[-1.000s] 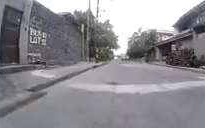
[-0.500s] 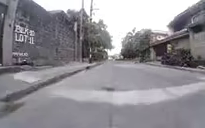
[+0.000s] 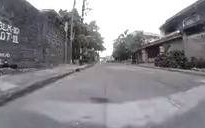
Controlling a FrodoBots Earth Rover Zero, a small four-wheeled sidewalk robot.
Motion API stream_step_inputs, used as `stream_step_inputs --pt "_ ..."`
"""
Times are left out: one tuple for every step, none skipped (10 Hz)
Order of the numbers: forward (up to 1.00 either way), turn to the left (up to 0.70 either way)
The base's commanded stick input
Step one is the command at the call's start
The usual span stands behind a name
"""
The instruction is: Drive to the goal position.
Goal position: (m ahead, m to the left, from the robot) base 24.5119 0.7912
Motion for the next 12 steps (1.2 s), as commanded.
stream_step_inputs --pt "1.0 -0.16" --pt "1.0 -0.04" --pt "1.0 0.07" --pt "1.0 0.11" --pt "1.0 0.11" --pt "1.0 0.11" --pt "1.0 0.11" --pt "1.0 0.11" --pt "1.0 0.11" --pt "1.0 0.11" --pt "1.0 0.11" --pt "1.0 0.11"
